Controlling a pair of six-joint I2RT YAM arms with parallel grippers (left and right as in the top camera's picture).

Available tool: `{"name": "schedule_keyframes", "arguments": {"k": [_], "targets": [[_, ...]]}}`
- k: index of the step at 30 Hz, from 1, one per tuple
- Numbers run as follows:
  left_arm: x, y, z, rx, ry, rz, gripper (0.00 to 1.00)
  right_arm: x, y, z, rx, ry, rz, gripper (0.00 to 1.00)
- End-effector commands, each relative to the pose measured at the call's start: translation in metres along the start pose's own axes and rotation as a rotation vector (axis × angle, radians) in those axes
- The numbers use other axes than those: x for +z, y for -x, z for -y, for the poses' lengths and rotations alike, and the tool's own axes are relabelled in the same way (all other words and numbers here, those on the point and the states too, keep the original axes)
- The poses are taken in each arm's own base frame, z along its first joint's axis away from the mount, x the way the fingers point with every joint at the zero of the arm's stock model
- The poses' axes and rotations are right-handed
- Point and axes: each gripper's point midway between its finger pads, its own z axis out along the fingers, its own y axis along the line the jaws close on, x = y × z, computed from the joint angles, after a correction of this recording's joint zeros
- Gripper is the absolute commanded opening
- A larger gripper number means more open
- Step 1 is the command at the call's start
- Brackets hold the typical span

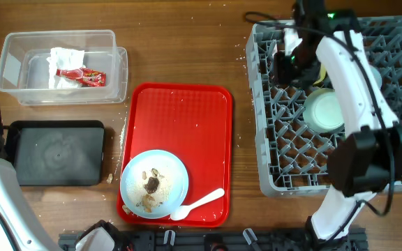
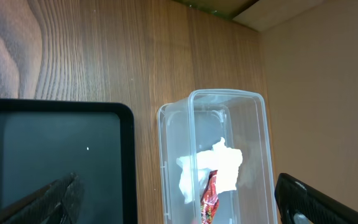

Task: Sort waste into correct bins and load items into the dishwasher rack

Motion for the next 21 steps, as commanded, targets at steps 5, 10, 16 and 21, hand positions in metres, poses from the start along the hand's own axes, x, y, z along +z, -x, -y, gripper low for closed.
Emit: {"name": "schedule_keyframes", "arguments": {"k": [5,10,16,21], "targets": [[-0.001,0.002,0.0,-0.011,-0.003,0.007,1.0,0.005,-0.123,-0.15,-0.346,0.083,-0.274,0.64],[-0.001,0.002,0.0,-0.011,-0.003,0.007,1.0,0.05,-0.188,-0.188,-0.152,-0.067,-0.344,0.51],[-0.001,0.002,0.0,-0.011,-0.003,0.007,1.0,0.09,-0.245,-0.2,0.344,-0.139,-0.476,0.65],[-0.001,0.002,0.0,-0.011,-0.003,0.007,1.0,0.091,-0.262,-0.232,0.453,-0.068,-0.541,0.65]]}}
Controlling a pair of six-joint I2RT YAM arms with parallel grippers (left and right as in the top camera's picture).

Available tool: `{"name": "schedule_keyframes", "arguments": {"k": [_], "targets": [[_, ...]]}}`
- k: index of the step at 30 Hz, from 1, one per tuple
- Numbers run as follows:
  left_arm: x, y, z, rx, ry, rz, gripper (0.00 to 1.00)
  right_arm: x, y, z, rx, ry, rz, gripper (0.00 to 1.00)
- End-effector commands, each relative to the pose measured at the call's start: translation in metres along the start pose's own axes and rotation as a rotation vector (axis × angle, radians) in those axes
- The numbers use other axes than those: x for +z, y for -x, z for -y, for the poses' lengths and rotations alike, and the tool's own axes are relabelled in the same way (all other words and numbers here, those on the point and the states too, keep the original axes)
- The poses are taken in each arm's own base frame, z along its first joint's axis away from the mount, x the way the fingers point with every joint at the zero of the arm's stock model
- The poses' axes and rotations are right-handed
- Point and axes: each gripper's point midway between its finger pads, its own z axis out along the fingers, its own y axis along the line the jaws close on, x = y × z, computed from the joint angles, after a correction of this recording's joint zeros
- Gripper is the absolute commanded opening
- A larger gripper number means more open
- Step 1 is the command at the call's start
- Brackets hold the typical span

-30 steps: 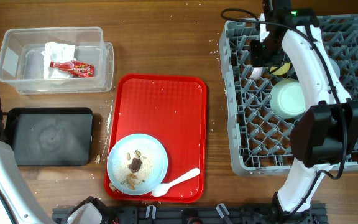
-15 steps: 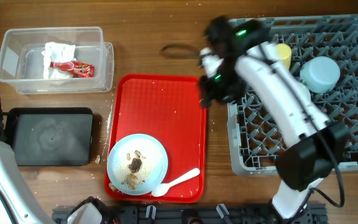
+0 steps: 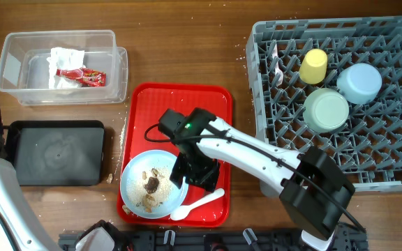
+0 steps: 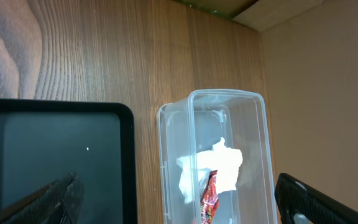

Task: Sort waste into correct bins and load items into the dishwasher rack

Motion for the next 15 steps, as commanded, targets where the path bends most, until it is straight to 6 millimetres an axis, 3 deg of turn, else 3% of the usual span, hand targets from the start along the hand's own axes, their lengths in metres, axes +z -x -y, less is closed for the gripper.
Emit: {"name": "schedule_keyframes", "arguments": {"k": [1,4,6,10,12,15], "targets": [[-0.001,0.002,0.0,-0.011,-0.003,0.007,1.0,0.013,-0.036,0.004,0.13,-0.046,-0.07,0.66],[-0.001,0.002,0.001,-0.011,-0.003,0.007,1.0,0.02,-0.044,0.01,0.177,-0.075,-0.087,0.65],[-0.001,0.002,0.0,-0.011,-0.003,0.007,1.0,0.022,-0.048,0.018,0.194,-0.101,-0.11,0.44],[-0.001,0.002,0.0,-0.011,-0.003,0.007,1.0,0.035,-0.047,0.037,0.197,-0.154,-0.132,0.1],[-0.001,0.002,0.0,-0.011,-0.003,0.007,1.0,0.045,-0.045,0.042,0.113,-0.149,-0.151,0.04],[-0.001,0.002,0.001,-0.011,-0.003,0.007,1.0,0.059,-0.034,0.044,0.035,-0.106,-0.156,0.04]]}}
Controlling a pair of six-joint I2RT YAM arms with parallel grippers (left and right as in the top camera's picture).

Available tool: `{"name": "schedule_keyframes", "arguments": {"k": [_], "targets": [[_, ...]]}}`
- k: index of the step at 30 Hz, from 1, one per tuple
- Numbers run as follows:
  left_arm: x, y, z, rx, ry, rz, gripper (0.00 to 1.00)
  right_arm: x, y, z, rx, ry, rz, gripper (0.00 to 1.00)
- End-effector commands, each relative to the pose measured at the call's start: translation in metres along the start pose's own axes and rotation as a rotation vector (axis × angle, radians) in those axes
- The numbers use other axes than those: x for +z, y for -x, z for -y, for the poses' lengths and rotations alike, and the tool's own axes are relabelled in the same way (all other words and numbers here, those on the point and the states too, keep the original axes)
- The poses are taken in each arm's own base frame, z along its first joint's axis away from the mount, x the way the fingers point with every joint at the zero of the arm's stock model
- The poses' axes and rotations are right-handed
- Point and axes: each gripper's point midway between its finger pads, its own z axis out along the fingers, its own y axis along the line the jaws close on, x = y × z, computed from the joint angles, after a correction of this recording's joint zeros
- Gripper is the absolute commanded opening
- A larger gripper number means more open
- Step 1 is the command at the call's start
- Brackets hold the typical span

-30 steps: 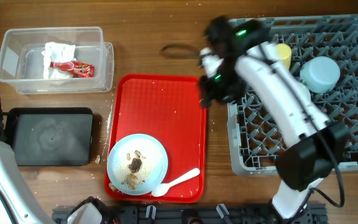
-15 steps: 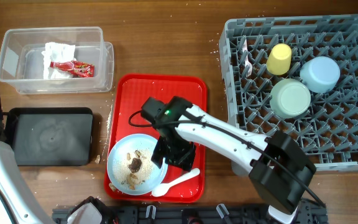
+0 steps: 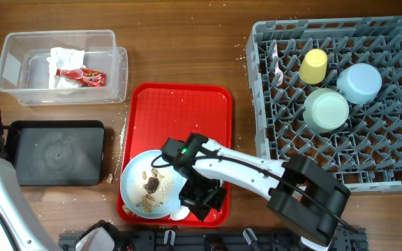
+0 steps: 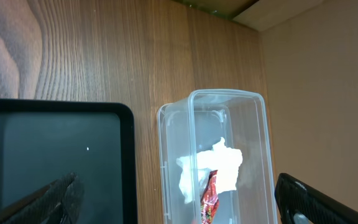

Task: Sort waste into correct bins and load items into the dishwasher rack

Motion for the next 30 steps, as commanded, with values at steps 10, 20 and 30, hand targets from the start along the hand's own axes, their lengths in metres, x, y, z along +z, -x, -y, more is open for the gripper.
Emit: {"name": "schedule_keyframes", "arguments": {"k": [10,20,30], "targets": [[-0.001,0.002,0.0,-0.011,-0.003,0.007,1.0,0.007,0.046,0.0,-0.179,0.114,0.011,0.07],[-0.001,0.002,0.0,-0.011,-0.003,0.007,1.0,0.012,0.052,0.008,-0.234,0.047,0.076,0.04],[-0.001,0.002,0.0,-0.011,-0.003,0.007,1.0,0.015,0.077,0.004,-0.236,0.027,0.183,0.05]]}}
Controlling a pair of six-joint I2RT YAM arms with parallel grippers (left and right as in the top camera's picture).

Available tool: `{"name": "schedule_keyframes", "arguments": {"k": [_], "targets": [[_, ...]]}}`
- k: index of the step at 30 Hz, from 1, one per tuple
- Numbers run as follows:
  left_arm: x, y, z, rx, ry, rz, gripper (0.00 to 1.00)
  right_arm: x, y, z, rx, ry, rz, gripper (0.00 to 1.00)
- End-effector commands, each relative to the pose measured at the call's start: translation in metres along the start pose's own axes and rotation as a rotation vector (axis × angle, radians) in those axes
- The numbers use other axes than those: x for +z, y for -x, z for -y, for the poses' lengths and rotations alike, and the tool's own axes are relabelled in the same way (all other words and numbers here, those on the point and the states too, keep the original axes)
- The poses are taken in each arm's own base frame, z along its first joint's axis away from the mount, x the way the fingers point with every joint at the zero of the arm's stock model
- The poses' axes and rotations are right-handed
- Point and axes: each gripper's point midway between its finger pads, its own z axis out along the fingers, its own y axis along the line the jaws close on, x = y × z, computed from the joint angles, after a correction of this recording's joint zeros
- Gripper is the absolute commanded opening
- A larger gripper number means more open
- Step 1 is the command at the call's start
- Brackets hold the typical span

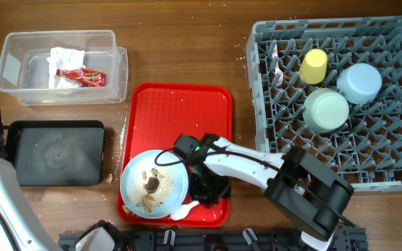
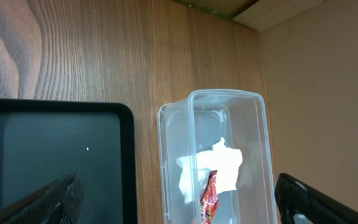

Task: Sort waste into correct bins and load items into the dishwasher rack

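A pale blue plate (image 1: 153,185) with food scraps sits at the near left of the red tray (image 1: 187,111). The bowl end of a white spoon (image 1: 181,210) shows at the plate's near right; its handle is hidden under my right gripper (image 1: 206,190), which is low over the tray there, jaws hidden from above. The grey dishwasher rack (image 1: 271,146) holds a yellow cup (image 1: 313,65), a blue bowl (image 1: 359,82) and a pale green bowl (image 1: 326,109). My left gripper (image 2: 178,198) hangs wide open above the black bin (image 2: 48,155) and the clear bin (image 2: 229,155).
The clear bin (image 1: 61,66) at the far left holds a white tissue (image 1: 66,58) and a red wrapper (image 1: 82,75). The black bin (image 1: 58,152) lies in front of it, left of the tray. Crumbs lie on the wood by the tray's left edge.
My right gripper has shifted slightly back and right on the tray, still over the spoon's handle; the spoon's bowl end now shows. The left arm has not moved.
My right arm was over the rack's far left corner. Then it was stretched to the tray beside the plate, above the spoon. Then it covered the spoon at the tray's near edge, and it stays low over the handle now. The left gripper stayed open throughout.
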Motion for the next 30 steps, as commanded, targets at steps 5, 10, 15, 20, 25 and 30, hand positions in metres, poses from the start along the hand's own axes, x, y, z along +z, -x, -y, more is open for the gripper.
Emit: {"name": "schedule_keyframes", "arguments": {"k": [5,10,15,20,25,30], "targets": [[-0.001,0.002,0.0,-0.011,-0.003,0.007,1.0,-0.006,0.044,0.011,0.051,0.019,0.086,0.04],[-0.001,0.002,0.0,-0.011,-0.003,0.007,1.0,-0.027,0.068,0.0,0.034,0.224,0.026,0.04],[-0.001,0.002,0.0,-0.011,-0.003,0.007,1.0,-0.077,0.129,0.006,0.05,0.336,0.174,0.05],[-0.001,0.002,0.0,-0.011,-0.003,0.007,1.0,-0.108,0.096,0.005,0.003,0.258,0.082,0.18],[-0.001,0.002,0.0,-0.011,-0.003,0.007,1.0,-0.06,0.022,-0.032,0.072,0.128,-0.011,1.0],[-0.001,0.002,0.0,-0.011,-0.003,0.007,1.0,-0.029,0.019,-0.038,0.215,0.127,0.011,0.82]]}}
